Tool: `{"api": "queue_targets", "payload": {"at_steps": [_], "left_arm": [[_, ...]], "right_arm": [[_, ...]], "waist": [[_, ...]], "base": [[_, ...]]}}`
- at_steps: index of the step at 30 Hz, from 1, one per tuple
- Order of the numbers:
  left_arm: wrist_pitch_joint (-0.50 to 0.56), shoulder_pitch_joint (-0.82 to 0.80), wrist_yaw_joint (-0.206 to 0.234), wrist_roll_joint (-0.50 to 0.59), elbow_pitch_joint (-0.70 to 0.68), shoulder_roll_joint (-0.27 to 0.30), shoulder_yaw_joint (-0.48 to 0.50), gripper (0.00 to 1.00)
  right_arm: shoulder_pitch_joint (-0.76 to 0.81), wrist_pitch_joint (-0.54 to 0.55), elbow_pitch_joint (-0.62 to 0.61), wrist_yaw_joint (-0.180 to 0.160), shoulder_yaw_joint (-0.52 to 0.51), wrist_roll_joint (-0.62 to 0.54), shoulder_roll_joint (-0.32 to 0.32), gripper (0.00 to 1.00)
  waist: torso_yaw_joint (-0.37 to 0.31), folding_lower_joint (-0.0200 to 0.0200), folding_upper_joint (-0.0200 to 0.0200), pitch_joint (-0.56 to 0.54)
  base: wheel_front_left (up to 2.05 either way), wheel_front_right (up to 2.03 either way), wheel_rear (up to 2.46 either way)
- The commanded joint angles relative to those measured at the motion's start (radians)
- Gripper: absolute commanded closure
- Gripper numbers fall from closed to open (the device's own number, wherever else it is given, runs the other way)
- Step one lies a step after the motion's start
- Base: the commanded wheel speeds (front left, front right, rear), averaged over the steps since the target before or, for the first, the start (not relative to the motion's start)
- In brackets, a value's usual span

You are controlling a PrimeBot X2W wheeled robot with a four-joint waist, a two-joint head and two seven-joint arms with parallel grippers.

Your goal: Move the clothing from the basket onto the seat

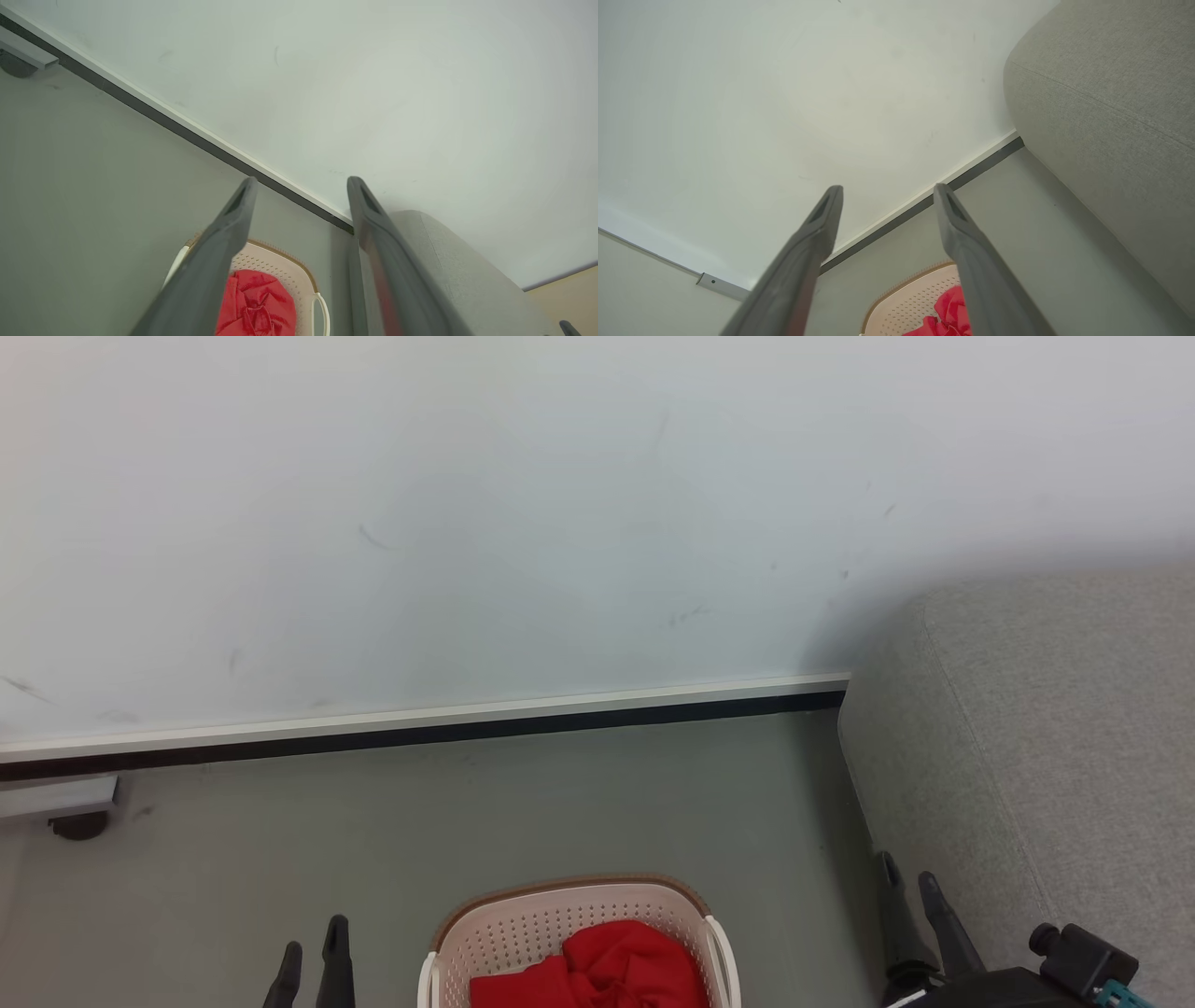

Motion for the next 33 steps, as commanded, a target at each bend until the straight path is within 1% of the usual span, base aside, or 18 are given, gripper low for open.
{"api": "queue_targets", "payload": {"at_steps": [1, 14, 20, 33], "left_arm": [[-0.014, -0.003, 0.006, 0.044, -0.018, 0.01, -0.007, 0.0], [-0.053, 0.018, 0.023, 0.176, -0.042, 0.011, -0.035, 0.0], [-0.073, 0.021, 0.026, 0.255, -0.05, 0.012, -0.05, 0.0], [-0.109, 0.039, 0.046, 0.386, -0.073, 0.013, -0.079, 0.0]], "right_arm": [[0.002, -0.01, -0.013, 0.0, 0.01, -0.035, -0.004, 0.0], [0.008, -0.038, -0.02, 0.0, 0.041, -0.166, -0.009, 0.0], [0.01, -0.053, -0.024, 0.0, 0.062, -0.234, -0.014, 0.0], [0.021, -0.078, -0.032, 0.001, 0.102, -0.343, -0.025, 0.0]], "waist": [[0.0, 0.0, 0.0, -0.001], [-0.001, 0.0, 0.0, -0.013], [-0.003, 0.0, 0.0, -0.017], [-0.008, 0.0, 0.0, -0.032]], "base": [[0.0, 0.0, 0.0], [0.0, 0.0, 0.0], [0.0, 0.0, 0.0], [0.0, 0.0, 0.0]]}}
